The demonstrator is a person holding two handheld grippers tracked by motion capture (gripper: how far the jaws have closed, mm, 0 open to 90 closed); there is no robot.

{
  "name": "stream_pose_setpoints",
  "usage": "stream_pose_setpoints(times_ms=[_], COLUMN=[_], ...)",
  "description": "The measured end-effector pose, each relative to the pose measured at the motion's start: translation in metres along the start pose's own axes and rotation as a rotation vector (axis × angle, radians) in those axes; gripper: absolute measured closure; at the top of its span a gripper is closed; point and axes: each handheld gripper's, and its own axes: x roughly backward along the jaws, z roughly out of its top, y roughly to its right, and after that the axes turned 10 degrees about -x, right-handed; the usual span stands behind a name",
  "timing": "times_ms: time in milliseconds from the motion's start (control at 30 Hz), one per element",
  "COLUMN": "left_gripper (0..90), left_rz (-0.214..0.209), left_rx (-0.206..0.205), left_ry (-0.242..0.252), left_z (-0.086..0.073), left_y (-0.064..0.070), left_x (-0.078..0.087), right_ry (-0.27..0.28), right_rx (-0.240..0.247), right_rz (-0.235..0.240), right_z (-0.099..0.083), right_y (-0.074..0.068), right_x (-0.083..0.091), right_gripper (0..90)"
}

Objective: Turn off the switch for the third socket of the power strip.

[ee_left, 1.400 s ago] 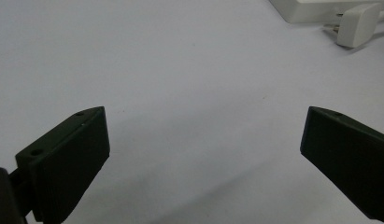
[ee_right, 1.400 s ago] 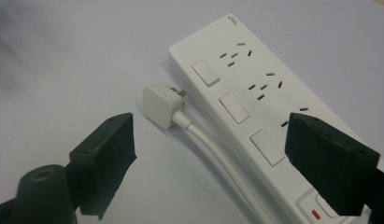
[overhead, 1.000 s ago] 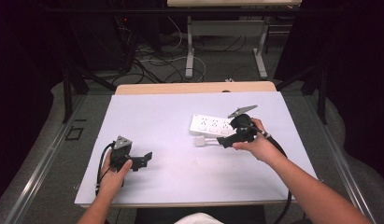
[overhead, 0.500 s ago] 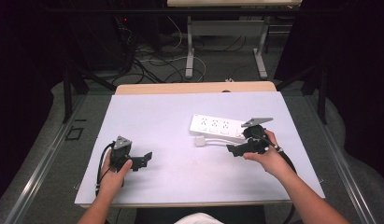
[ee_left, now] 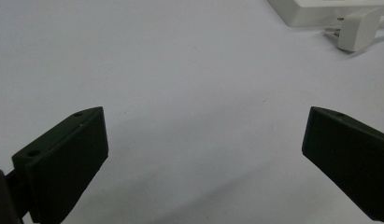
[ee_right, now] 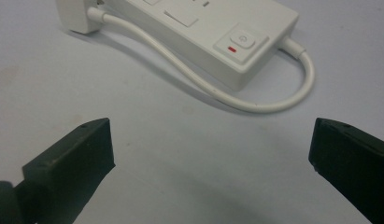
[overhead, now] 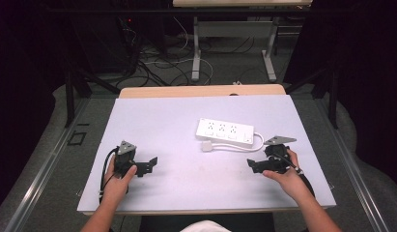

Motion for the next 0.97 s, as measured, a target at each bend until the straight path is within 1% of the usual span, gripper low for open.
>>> stream_pose_setpoints(times_ms=[33, 100, 133, 167, 200, 233, 267, 300, 400, 467, 533, 633, 733, 800, 900, 933, 967], left_gripper=[0.4, 0.4, 0.4, 0.4, 0.4, 0.4, 0.4, 0.4, 0.4, 0.4, 0.4, 0.4, 0.4, 0.4, 0.4, 0.5, 0.4], left_rz=[0.001, -0.001, -0.001, -0.001, -0.001, -0.001, 0.000, -0.001, -0.003, -0.003, -0.001, 0.000, -0.003, -0.003, -0.001, -0.001, 0.001], left_rx=[0.001, 0.000, 0.001, 0.002, 0.001, -0.006, -0.004, -0.002, -0.002, -0.001, -0.008, -0.011, -0.001, -0.005, -0.004, -0.004, -0.009], left_ry=[0.001, 0.003, 0.002, 0.000, 0.000, -0.003, -0.003, -0.002, -0.003, -0.004, -0.004, -0.001, -0.007, -0.005, -0.004, -0.005, -0.004], left_z=[0.000, 0.000, 0.000, 0.000, 0.000, 0.000, 0.000, 0.000, 0.000, 0.000, 0.000, 0.000, 0.000, 0.000, 0.000, 0.000, 0.001], left_y=[0.000, 0.000, 0.000, 0.000, 0.000, 0.000, 0.000, 0.000, 0.000, 0.000, -0.001, -0.001, -0.001, -0.001, -0.001, -0.001, -0.001], left_x=[0.000, 0.000, 0.000, 0.000, 0.000, 0.000, 0.000, -0.001, -0.001, -0.001, 0.000, 0.000, 0.000, -0.001, -0.001, -0.001, -0.001], right_ry=[0.001, 0.001, -0.001, -0.003, 0.001, 0.007, 0.013, 0.013, 0.018, 0.023, 0.029, 0.036, 0.035, 0.038, 0.034, 0.036, 0.036], right_rx=[-0.010, -0.007, -0.015, -0.022, -0.019, -0.033, -0.030, -0.047, -0.049, -0.049, -0.063, -0.073, -0.088, -0.099, -0.105, -0.095, -0.101], right_rz=[-0.006, -0.027, -0.036, -0.038, -0.036, -0.046, -0.045, -0.045, -0.048, -0.063, -0.073, -0.071, -0.068, -0.065, -0.068, -0.067, -0.067], right_z=[-0.003, -0.009, -0.011, -0.013, -0.014, -0.016, -0.017, -0.018, -0.020, -0.021, -0.022, -0.024, -0.025, -0.026, -0.026, -0.026, -0.026], right_y=[0.002, 0.007, 0.009, 0.011, 0.013, 0.014, 0.016, 0.016, 0.019, 0.021, 0.023, 0.025, 0.027, 0.027, 0.028, 0.029, 0.029], right_x=[0.000, 0.000, -0.001, -0.001, -0.001, -0.001, -0.001, -0.001, -0.003, -0.003, -0.003, -0.003, -0.003, -0.003, -0.002, -0.002, -0.002], right_gripper=[0.0, 0.0, 0.0, 0.0, 0.0, 0.0, 0.0, 0.0, 0.0, 0.0, 0.0, 0.0, 0.0, 0.0, 0.0, 0.0, 0.0])
